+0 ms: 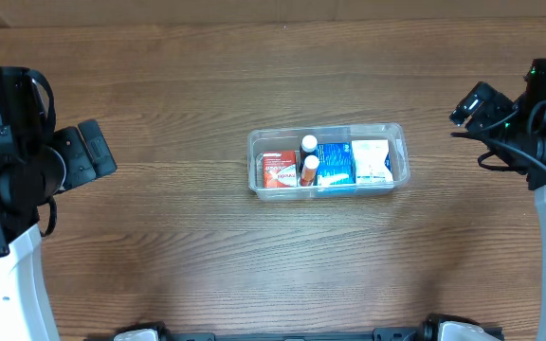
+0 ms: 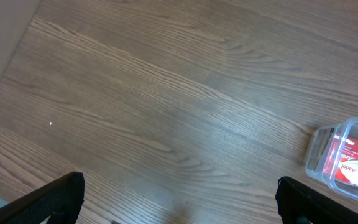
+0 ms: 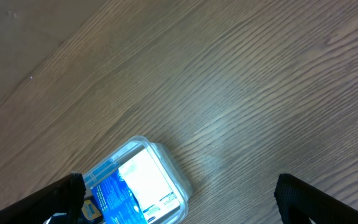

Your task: Pack container

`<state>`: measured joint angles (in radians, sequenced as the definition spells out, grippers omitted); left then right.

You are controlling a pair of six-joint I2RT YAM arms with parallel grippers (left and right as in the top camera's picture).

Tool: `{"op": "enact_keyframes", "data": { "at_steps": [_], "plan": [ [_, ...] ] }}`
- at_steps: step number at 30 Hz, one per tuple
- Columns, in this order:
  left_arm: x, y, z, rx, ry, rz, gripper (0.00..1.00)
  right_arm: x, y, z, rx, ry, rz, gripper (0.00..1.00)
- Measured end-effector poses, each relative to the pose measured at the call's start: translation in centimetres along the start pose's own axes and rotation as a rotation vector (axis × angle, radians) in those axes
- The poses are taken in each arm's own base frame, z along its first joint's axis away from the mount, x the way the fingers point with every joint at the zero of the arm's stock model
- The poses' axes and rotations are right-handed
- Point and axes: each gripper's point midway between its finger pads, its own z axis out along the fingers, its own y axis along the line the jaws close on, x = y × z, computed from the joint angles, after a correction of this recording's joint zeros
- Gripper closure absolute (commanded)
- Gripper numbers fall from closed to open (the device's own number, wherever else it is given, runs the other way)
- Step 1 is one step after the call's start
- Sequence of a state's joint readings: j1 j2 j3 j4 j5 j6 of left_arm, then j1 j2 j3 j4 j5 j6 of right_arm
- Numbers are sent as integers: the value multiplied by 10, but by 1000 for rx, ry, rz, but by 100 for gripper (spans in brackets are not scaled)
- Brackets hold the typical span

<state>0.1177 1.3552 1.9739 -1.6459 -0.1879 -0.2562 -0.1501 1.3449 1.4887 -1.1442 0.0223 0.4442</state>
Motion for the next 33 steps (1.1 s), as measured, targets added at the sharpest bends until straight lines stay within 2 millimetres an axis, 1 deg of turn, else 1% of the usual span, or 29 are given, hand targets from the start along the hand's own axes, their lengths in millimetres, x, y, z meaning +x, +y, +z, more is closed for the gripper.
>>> {"op": "enact_keyframes", "data": {
  "at_steps": [2,3,6,11,15,16,18,20,21,23,24,25,26,27,28,29,31,33],
  "plan": [
    [2,-1,-7,11,-21,4,0,0,0,0,0,0,0,0],
    [5,-2,-18,29,-50,13,0,0,0,0,0,0,0,0],
    [11,-7,-32,63,-91,36,0,0,0,0,0,0,-1,0],
    [17,-29,-39,125,-99,116,0,0,0,0,0,0,0,0],
    [19,-35,-41,144,-100,142,0,0,0,0,0,0,0,0],
    [17,-37,-42,151,-114,145,0,0,0,0,0,0,0,0],
    [7,-39,-50,172,-180,129,0,0,0,0,0,0,0,1],
    [-15,-43,-68,230,-351,82,0,0,0,0,0,0,0,0],
    [-23,-44,-75,253,-423,61,0,0,0,0,0,-1,0,0],
    [-25,-44,-79,283,-512,36,0,0,0,0,0,0,-1,0],
    [-23,-44,-75,292,-537,29,0,0,0,0,0,0,0,0],
    [-15,-44,-63,298,-554,24,0,0,0,0,0,0,-1,0],
    [-12,-45,-57,299,-556,24,0,0,0,0,0,0,0,0],
    [-10,-47,-47,306,-576,17,0,0,0,0,0,0,0,0],
    [2,-48,-28,302,-564,21,0,0,0,0,-1,-1,0,0],
    [10,-49,-14,302,-563,21,0,0,0,0,0,0,-1,0],
    [23,-48,2,309,-586,15,0,0,0,0,0,-1,0,0],
    [43,-43,15,313,-596,12,0,0,0,0,0,0,0,0]
  ]
}}
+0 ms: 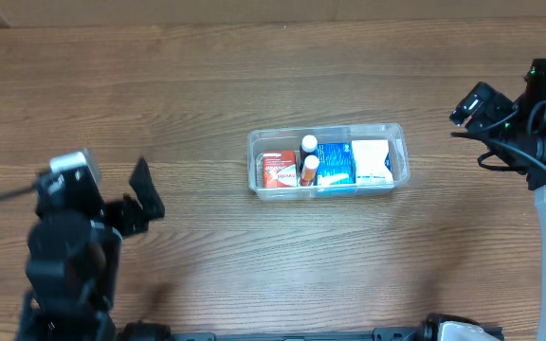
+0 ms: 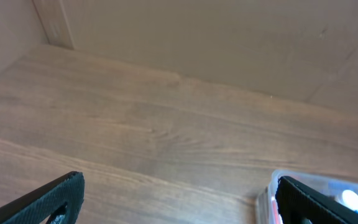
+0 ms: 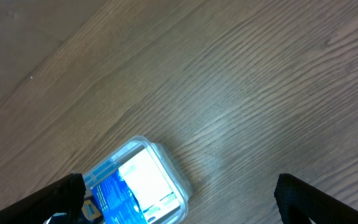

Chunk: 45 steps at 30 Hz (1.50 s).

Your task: Pack container

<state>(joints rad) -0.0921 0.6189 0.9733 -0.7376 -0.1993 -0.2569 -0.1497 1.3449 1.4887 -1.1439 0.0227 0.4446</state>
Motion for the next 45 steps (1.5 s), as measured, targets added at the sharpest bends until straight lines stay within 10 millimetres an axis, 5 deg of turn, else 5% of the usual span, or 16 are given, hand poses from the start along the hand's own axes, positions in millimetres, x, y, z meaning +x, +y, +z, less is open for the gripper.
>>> {"op": "enact_keyframes", "data": {
  "at_steps": [7,14,19,24,45],
  "plan": [
    [59,26,-4,-4,-146,-43,0,0,0,0,0,1,0,0],
    [123,45,16,-42,-125,-50,0,0,0,0,0,1,0,0],
    [160,54,30,-75,-29,-37,0,0,0,0,0,1,0,0],
    [218,65,46,-111,136,-10,0,0,0,0,0,1,0,0],
    [219,64,46,-108,137,-11,0,0,0,0,0,0,0,0]
  ]
}}
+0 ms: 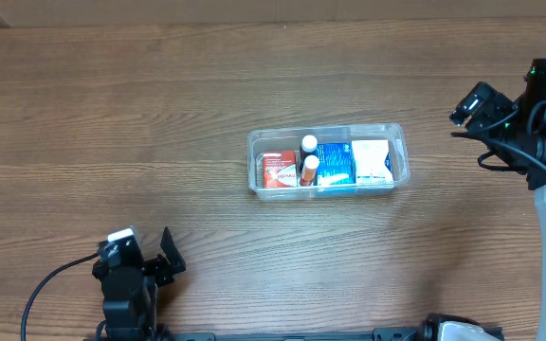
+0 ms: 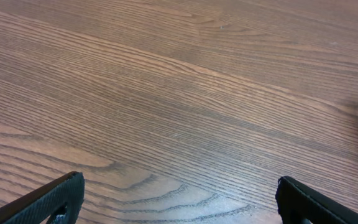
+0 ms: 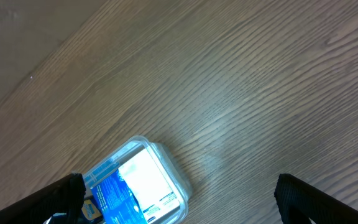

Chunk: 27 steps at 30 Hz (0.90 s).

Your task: Pack container

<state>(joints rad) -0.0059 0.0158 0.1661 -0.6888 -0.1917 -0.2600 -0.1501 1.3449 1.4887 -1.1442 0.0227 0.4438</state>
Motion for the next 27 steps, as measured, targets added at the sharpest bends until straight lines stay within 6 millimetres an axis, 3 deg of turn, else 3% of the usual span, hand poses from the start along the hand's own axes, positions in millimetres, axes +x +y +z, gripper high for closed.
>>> {"op": "enact_keyframes", "data": {
  "at_steps": [2,6,9,17,20,23,27],
  "plan": [
    [0,0,0,0,0,0,0,1,0,0,2,4,0,0],
    [0,0,0,0,0,0,0,21,-12,-1,48,86,0,0],
    [0,0,0,0,-1,0,0,22,-12,-1,51,89,-1,0],
    [0,0,0,0,0,0,0,-17,6,-2,-13,-77,-163,0],
    [0,0,0,0,0,0,0,-29,13,-21,-49,-164,-241,0],
    [0,0,0,0,-1,0,0,-52,28,-71,-137,-365,-272,0],
    [0,0,0,0,-1,0,0,-38,23,-119,-177,-472,-338,0]
  ]
}}
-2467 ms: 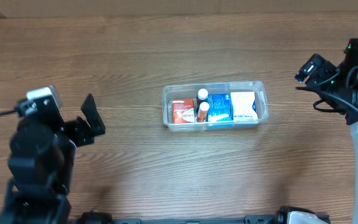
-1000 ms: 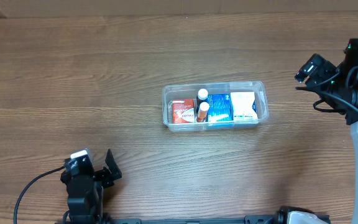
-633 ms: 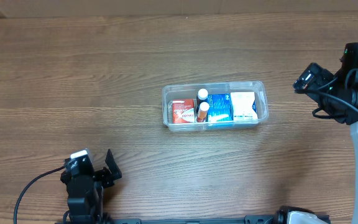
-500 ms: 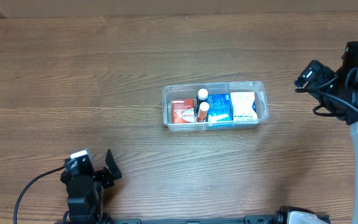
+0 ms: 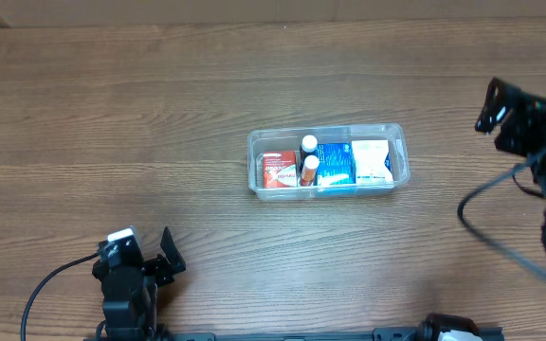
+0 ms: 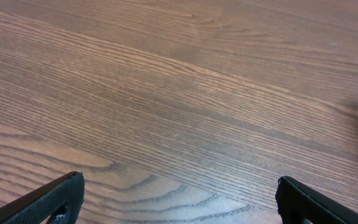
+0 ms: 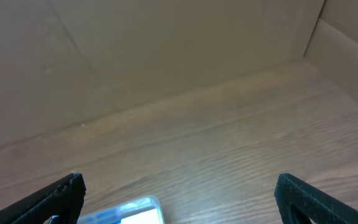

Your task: Pack container

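Observation:
A clear plastic container (image 5: 328, 159) sits mid-table. It holds a red box (image 5: 279, 170), two small white-capped bottles (image 5: 309, 156), a blue box (image 5: 334, 163) and a white packet (image 5: 372, 161). My left gripper (image 5: 162, 265) rests low at the front left edge, far from the container, open over bare wood (image 6: 179, 202). Only the container's corner shows at the right edge of the left wrist view. My right gripper (image 5: 502, 118) is raised at the far right, open and empty (image 7: 179, 199), with the container's end (image 7: 134, 210) just below it in the right wrist view.
The wooden table (image 5: 159, 114) spreads around the container. A brown cardboard wall (image 7: 166, 56) stands along the table's far side and meets a side wall at the right. A cable (image 5: 50, 284) trails from the left arm at the front edge.
My right arm has shifted to the right and its wrist has tilted up, so its camera now faces the back wall instead of the tabletop. The left arm and container have not moved.
My left arm stood at the left edge, gripper open and pointed at the container. Then it was lower and nearer the front. Then it sat folded at the front left edge, where it stays. The right arm held still until now. The container's contents never changed.

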`<state>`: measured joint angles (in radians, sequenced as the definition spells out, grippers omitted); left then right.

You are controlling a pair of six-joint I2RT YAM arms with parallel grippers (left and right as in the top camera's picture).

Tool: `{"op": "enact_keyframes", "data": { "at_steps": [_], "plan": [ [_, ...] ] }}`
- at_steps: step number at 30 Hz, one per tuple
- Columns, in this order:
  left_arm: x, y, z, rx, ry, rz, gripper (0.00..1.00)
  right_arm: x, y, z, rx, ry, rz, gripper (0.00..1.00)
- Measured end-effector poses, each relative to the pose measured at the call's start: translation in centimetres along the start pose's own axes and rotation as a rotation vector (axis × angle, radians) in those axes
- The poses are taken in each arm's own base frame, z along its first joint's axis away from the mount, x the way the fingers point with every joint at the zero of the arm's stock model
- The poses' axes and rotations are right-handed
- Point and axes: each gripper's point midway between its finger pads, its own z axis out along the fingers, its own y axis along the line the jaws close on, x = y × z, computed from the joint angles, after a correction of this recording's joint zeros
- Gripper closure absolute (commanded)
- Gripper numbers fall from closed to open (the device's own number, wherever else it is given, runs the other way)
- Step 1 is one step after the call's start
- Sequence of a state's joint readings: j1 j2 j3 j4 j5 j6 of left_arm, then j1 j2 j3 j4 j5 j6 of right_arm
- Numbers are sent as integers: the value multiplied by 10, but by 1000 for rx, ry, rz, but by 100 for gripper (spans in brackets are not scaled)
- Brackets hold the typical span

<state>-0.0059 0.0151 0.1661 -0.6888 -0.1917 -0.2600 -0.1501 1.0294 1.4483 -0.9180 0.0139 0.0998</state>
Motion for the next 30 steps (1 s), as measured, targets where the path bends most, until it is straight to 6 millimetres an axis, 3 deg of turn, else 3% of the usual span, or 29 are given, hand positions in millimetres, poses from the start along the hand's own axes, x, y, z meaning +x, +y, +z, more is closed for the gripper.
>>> {"op": "enact_keyframes", "data": {
  "at_steps": [2,6,8,10,16,26,30],
  "plan": [
    [0,0,0,0,0,0,0,22,-2,-17,-12,-17,-24,0],
    [-1,0,0,1,-3,-1,0,92,-8,-46,-56,-77,-47,0],
    [-1,0,0,1,-4,-1,0,129,-10,-50,-77,-77,-52,0],
    [0,0,0,1,-3,-1,0,172,-11,-39,-111,-31,-51,0],
    [0,0,0,2,-3,-1,0,242,-2,7,-219,75,-44,0],
    [-1,0,0,2,-3,-1,0,298,-4,23,-266,64,-45,0],
    [-1,0,0,2,-3,-1,0,300,-7,26,-255,63,-45,0]
  ]
}}
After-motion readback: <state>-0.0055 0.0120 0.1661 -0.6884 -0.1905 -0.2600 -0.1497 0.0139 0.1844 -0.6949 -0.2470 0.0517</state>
